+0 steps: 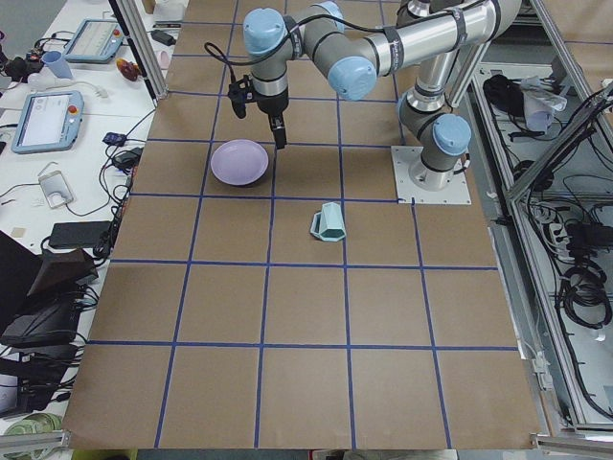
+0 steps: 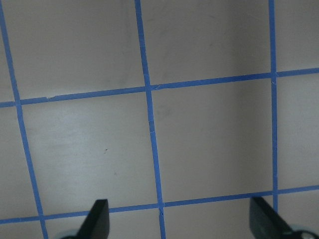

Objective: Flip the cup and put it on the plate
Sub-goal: 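Move the left gripper outward and down toward the mint-green mug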

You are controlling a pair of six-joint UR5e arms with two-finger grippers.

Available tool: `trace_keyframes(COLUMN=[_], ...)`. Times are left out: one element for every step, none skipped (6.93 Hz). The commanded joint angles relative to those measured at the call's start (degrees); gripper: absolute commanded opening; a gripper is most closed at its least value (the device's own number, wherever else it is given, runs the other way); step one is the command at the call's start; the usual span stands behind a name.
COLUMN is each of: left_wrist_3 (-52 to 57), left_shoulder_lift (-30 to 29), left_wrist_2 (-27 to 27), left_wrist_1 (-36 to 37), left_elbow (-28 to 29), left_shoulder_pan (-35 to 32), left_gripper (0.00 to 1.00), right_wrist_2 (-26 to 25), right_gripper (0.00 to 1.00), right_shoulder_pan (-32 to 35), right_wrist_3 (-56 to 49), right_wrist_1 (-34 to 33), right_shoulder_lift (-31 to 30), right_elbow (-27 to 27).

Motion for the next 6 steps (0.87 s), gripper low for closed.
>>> trace_keyframes(left_wrist_3=[7.9,11.4,16.4,21.5,25.3,27.2], left_shoulder_lift=[-1.4,-2.2,-3.1,-4.9,-6.7,-8.6], left_wrist_2=[-0.9,-1.3,-1.3,-3.5,-6.0,-5.8], left_wrist_1=[-3.4,-3.5,-3.0,-2.9,-2.9,-2.8], left_elbow=[-0.5,-2.5,-4.5,-5.3,-5.7,-6.3], left_shoulder_pan=[10.1,13.1,15.5,18.4,20.6,22.4], left_gripper=[1.00,1.00,1.00,1.00,1.00,1.00], right_wrist_2=[0.0,-0.1,0.0,0.0,-0.1,0.0], right_gripper=[1.00,1.00,1.00,1.00,1.00,1.00], right_shoulder_pan=[0.0,0.0,0.0,0.0,0.0,0.0], right_wrist_3=[0.0,0.0,0.0,0.0,0.0,0.0], right_wrist_1=[0.0,0.0,0.0,0.0,0.0,0.0], right_shoulder_lift=[0.0,0.0,0.0,0.0,0.0,0.0], right_elbow=[0.0,0.0,0.0,0.0,0.0,0.0])
